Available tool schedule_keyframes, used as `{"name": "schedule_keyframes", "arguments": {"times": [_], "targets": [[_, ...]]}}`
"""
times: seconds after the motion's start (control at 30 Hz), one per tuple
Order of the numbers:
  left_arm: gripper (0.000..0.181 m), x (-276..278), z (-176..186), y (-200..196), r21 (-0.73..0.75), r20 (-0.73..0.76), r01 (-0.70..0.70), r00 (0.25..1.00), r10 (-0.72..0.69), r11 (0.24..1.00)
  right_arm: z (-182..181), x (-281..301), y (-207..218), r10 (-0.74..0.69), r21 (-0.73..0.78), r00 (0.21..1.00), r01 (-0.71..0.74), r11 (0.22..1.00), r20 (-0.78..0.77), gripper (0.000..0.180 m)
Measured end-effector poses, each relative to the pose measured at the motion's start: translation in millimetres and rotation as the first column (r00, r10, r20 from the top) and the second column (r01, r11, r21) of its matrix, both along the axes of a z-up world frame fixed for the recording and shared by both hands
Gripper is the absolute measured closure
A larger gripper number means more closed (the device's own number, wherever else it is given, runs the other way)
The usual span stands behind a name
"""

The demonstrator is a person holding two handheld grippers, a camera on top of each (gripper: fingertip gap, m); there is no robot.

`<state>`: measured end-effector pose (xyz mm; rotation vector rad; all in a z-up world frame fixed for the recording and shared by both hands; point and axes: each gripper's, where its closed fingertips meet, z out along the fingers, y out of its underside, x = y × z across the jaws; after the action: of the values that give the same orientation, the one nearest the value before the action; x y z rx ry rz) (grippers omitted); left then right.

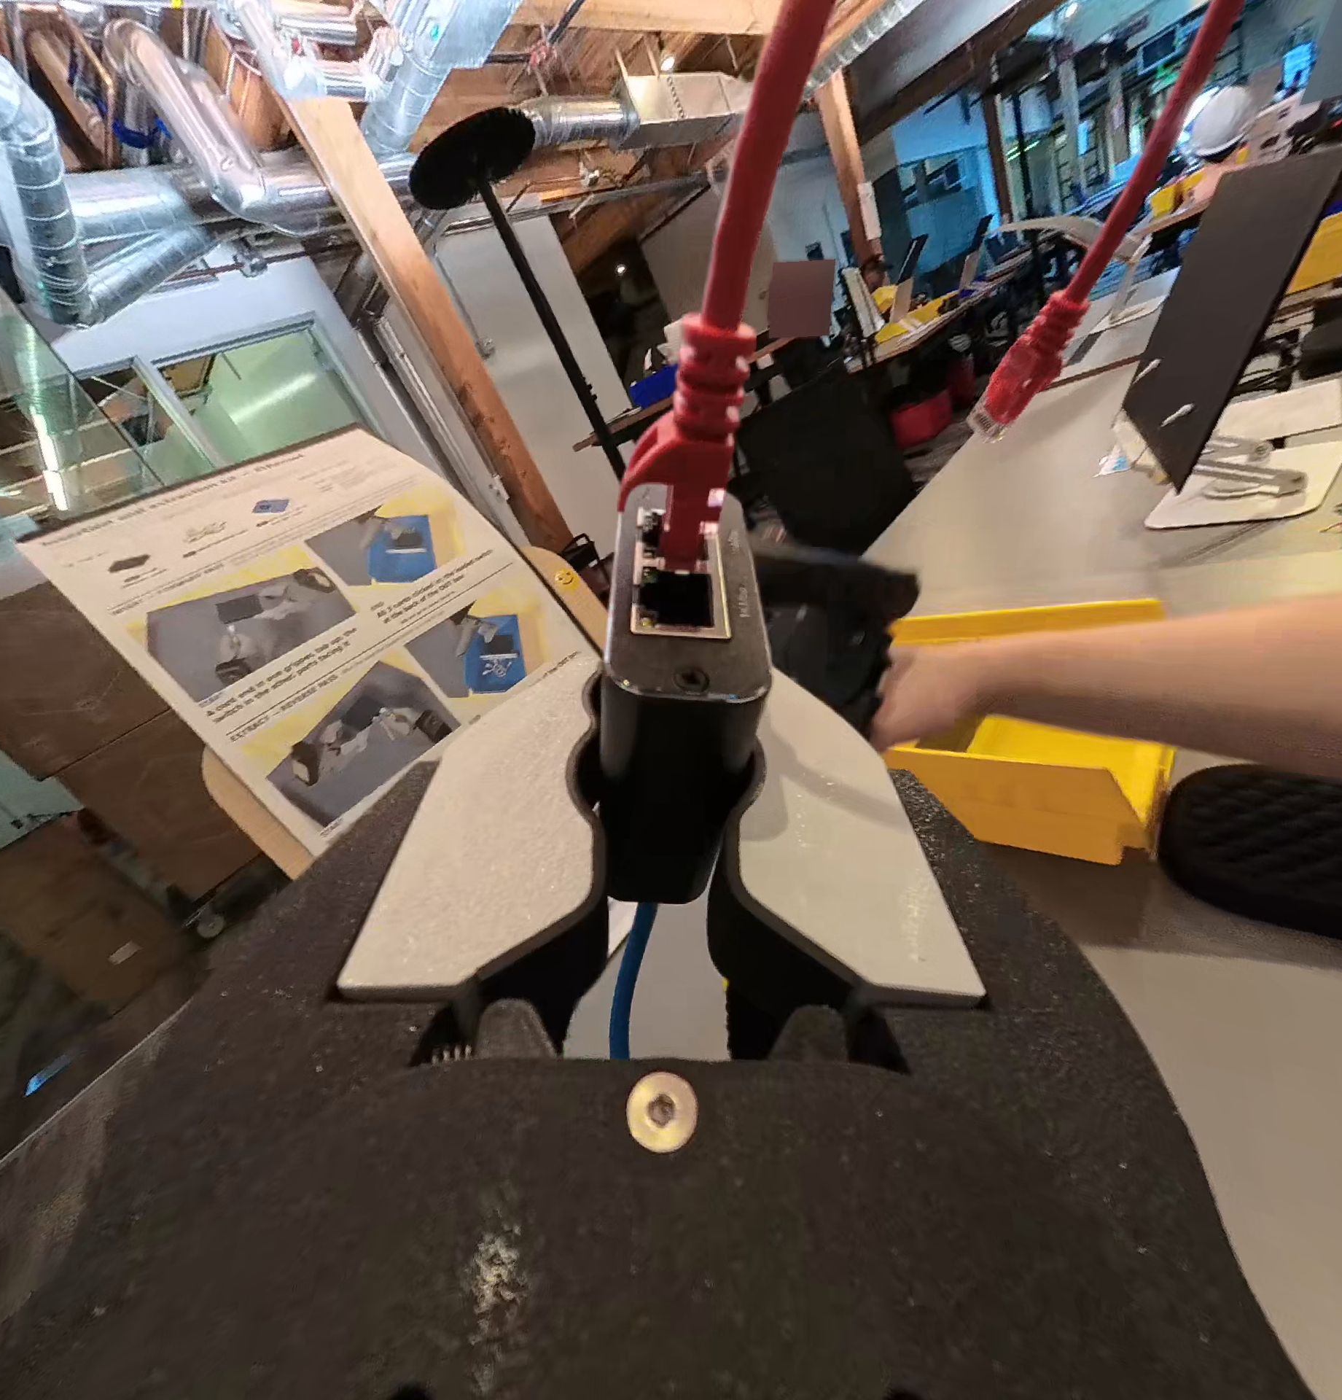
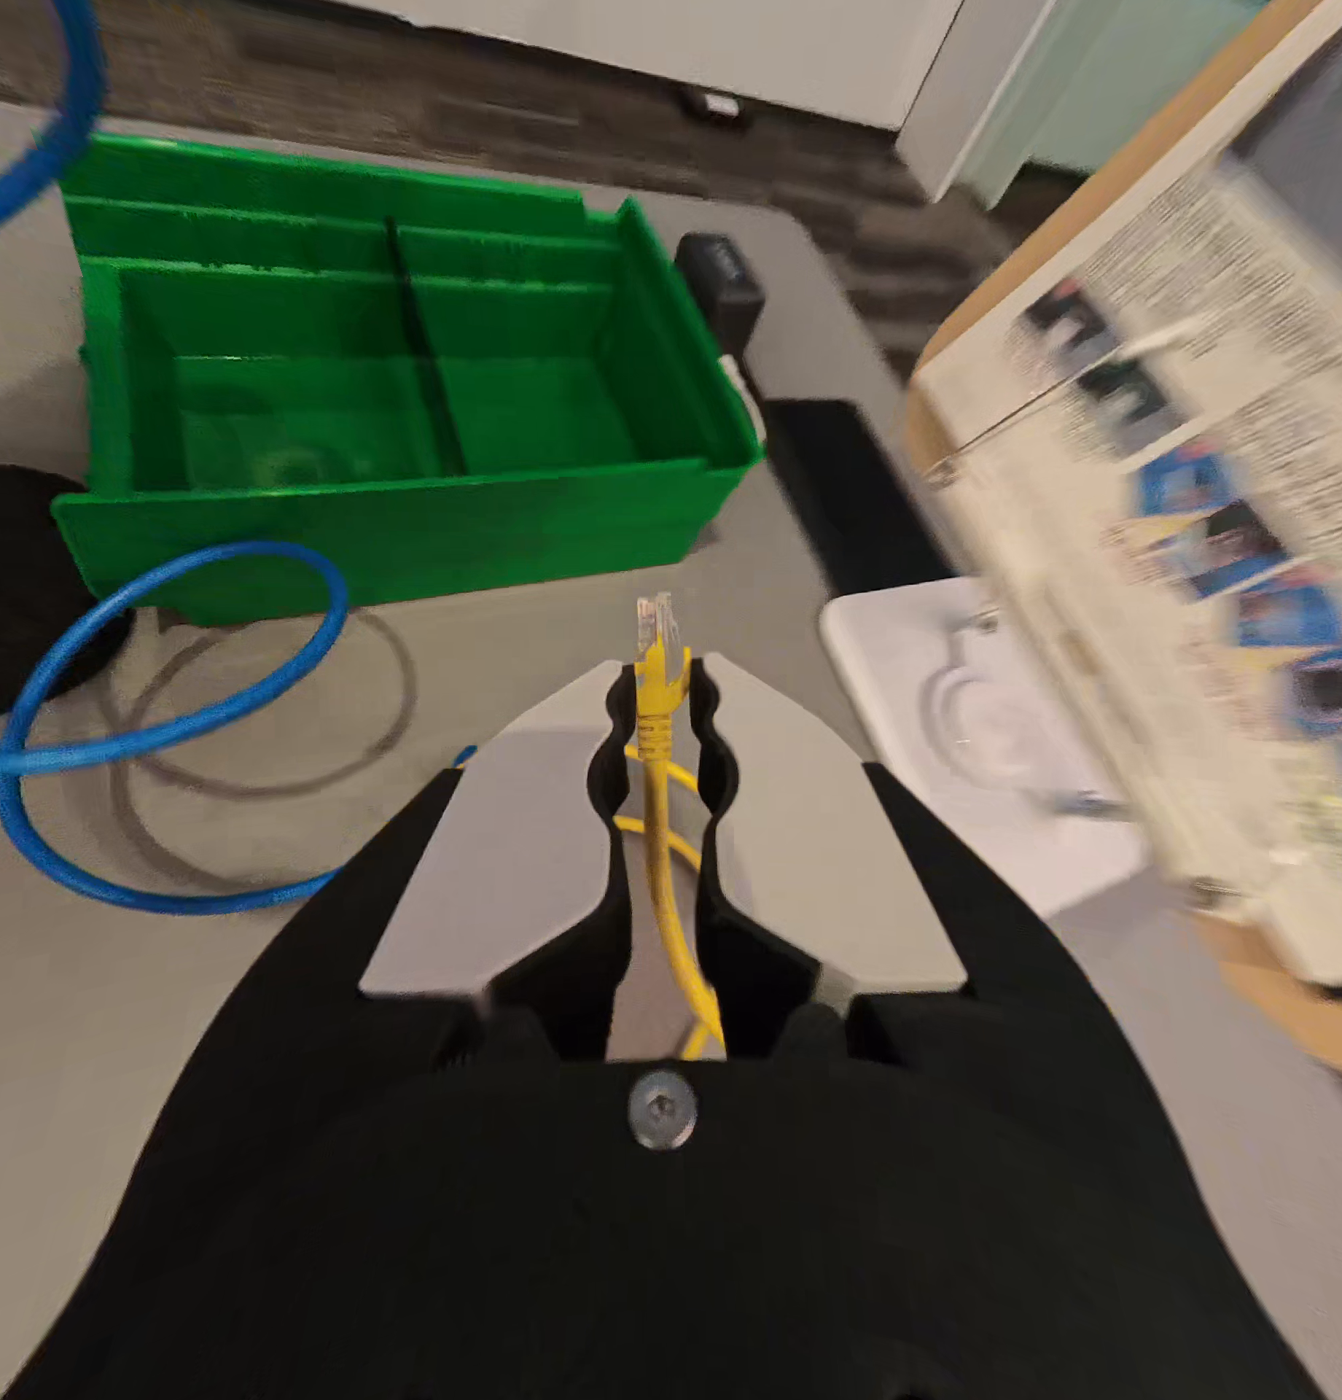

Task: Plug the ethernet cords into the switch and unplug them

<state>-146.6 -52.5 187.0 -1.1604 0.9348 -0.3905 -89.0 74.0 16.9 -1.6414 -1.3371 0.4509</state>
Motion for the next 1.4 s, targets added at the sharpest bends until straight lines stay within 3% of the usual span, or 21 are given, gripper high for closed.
{"name": "schedule_keyframes", "arguments": {"times": [0.1,0.23,0.3,0.4,0.53,0.67,0.83,0.9,1.0,1.07,1.1,1.23,1.4], "targets": [[0.154,0.1,-0.1,-2.4,-0.025,0.014,0.02,1.0,-0.02,0.999,-33.2,-25.1,-2.1,-0.004,-0.157,0.994,-0.014,0.988,-0.112,0.164],[0.155,-6.8,6.7,-8.5,-0.079,0.085,0.076,0.994,-0.069,0.994,-37.5,-14.4,14.9,-0.13,-0.171,0.974,0.099,0.98,-0.183,0.165],[0.155,-10.8,7.5,-9.8,-0.105,0.102,0.094,0.991,-0.084,0.99,-55.8,-0.5,11.5,-0.122,-0.154,0.991,0.113,0.982,-0.051,0.164],[0.155,-15.7,0.3,-2.4,-0.114,0.05,0.043,0.998,-0.038,0.993,-90.6,10.2,-27.2,0.008,-0.198,0.99,0.02,0.98,0.143,0.157],[0.155,-15.9,-6.9,7.2,-0.126,0.012,-0.007,1.0,0.008,0.992,-115.9,45.9,-59.0,-0.133,-0.179,0.935,0.2,0.963,0.329,0.127],[0.155,-13.3,-11.5,14.7,-0.137,-0.002,-0.025,1.0,0.025,0.99,-96.2,58.5,-93.1,-0.278,-0.188,0.922,0.333,0.924,0.269,0.13],[0.154,-14.2,-13.8,19.2,-0.142,-0.01,-0.041,0.999,0.04,0.989,-53.3,21.6,-120.3,-0.21,-0.398,0.977,0.202,0.895,0.024,0.14],[0.155,-17.2,-10.9,18.3,-0.133,0.001,-0.045,0.999,0.046,0.99,-67.5,14.2,-99.2,-0.261,-0.446,0.964,0.256,0.858,0.05,0.149],[0.154,-21.3,-6.8,14.1,-0.128,0.018,-0.036,0.999,0.039,0.991,-117.2,-3.4,-81.7,-0.238,-0.622,0.963,0.265,0.736,0.129,0.148],[0.154,-22.5,-5.7,12.5,-0.125,0.02,-0.032,0.999,0.034,0.992,-128.8,-21.9,-82.8,-0.215,-0.784,0.974,0.189,0.591,0.072,0.155],[0.155,-22.9,-5.7,12.7,-0.124,0.019,-0.034,0.999,0.036,0.992,-129.1,-28.2,-80.3,-0.218,-0.815,0.975,0.159,0.557,0.042,0.16],[0.155,-20.6,-9.4,14.9,-0.129,0.001,-0.031,1.0,0.031,0.991,-142.7,-21.5,-66.7,-0.207,-0.725,0.964,0.262,0.637,0.167,0.165],[0.154,-15.8,-14.5,18.2,-0.124,-0.03,-0.038,0.999,0.035,0.992,-153.6,-18.3,-73.6,-0.148,-0.74,0.956,0.29,0.606,0.254,0.164]]}}
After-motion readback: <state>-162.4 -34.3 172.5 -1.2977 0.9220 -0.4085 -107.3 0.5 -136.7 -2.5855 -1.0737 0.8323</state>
